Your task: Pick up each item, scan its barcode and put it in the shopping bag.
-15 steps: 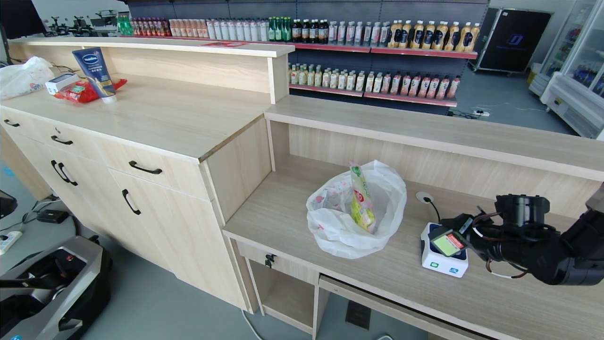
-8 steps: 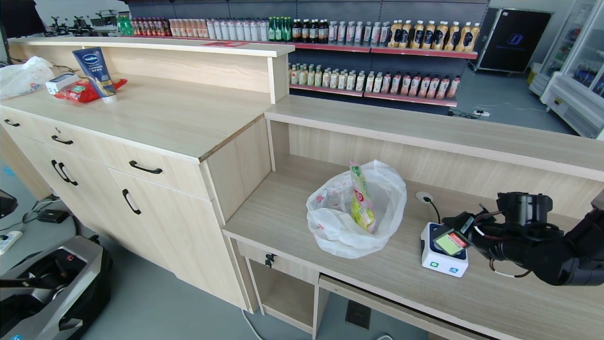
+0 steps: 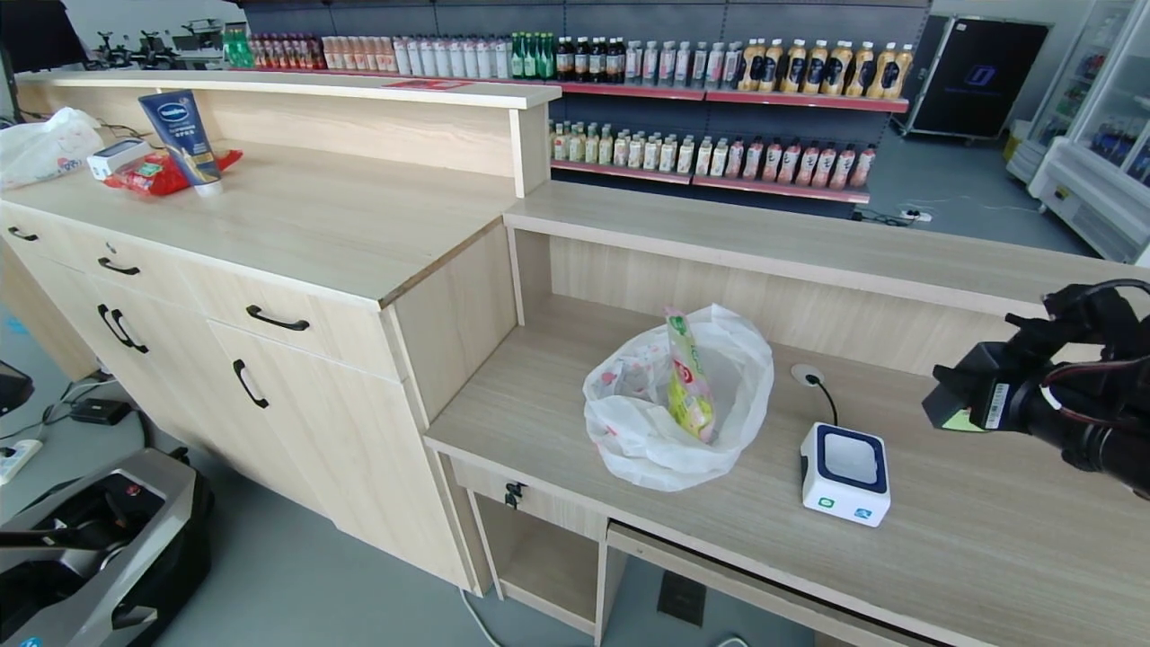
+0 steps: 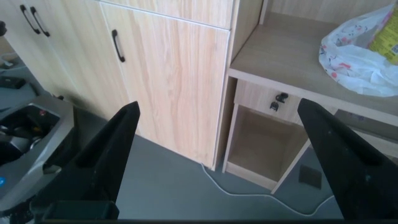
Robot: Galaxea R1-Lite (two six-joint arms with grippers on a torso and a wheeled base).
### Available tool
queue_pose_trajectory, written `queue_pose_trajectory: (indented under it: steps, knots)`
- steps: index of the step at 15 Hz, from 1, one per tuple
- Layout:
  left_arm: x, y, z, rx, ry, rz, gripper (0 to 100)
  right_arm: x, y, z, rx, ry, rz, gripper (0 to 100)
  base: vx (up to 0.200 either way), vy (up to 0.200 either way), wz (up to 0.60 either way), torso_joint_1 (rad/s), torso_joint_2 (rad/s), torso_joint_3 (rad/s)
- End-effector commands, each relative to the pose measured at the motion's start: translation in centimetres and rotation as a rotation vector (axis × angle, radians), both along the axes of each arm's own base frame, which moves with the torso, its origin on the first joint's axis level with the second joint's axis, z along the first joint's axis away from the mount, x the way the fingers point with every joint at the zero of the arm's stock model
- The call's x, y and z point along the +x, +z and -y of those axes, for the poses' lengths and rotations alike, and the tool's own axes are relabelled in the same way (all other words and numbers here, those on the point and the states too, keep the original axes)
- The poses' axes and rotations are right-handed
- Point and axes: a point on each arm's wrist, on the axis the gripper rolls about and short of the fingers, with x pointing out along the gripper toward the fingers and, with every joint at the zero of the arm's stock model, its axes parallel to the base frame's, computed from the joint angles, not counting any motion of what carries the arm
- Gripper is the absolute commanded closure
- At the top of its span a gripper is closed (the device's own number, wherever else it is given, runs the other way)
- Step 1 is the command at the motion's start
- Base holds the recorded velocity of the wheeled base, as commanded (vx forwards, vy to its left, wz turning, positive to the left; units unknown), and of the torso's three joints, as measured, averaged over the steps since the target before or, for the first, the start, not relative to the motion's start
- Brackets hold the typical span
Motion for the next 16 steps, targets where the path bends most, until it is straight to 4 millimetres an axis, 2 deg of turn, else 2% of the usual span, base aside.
queue_pose_trajectory:
  steps: [1, 8, 10, 12, 16]
  knots:
    - [0.0, 0.0, 0.0, 0.0, 0.001, 0.0, 0, -2.4, 2.1, 0.3, -0.031, -0.023, 0.086, 100, 0.0, 0.0, 0.6, 0.002, 0.0, 0.002]
    - [0.0, 0.0, 0.0, 0.0, 0.001, 0.0, 0, -1.0, 2.1, 0.6, -0.032, -0.024, 0.135, 100, 0.0, 0.0, 0.6, 0.0, 0.0, 0.002]
    - [0.0, 0.0, 0.0, 0.0, 0.001, 0.0, 0, -0.3, 1.4, 1.6, -0.037, -0.055, 0.106, 100, 0.0, 0.0, 0.0, 0.0, 0.0, 0.0]
    - [0.0, 0.0, 0.0, 0.0, -0.001, 0.0, 0, 1.5, 0.1, 2.8, -0.029, -0.089, 0.068, 100, 0.0, 0.0, 0.0, 0.0, 0.0, 0.0]
    - [0.0, 0.0, 0.0, 0.0, -0.001, 0.0, 0, 3.9, -2.8, 3.6, -0.019, -0.099, -0.002, 100, 0.0, 0.0, 0.0, 0.0, 0.0, 0.0]
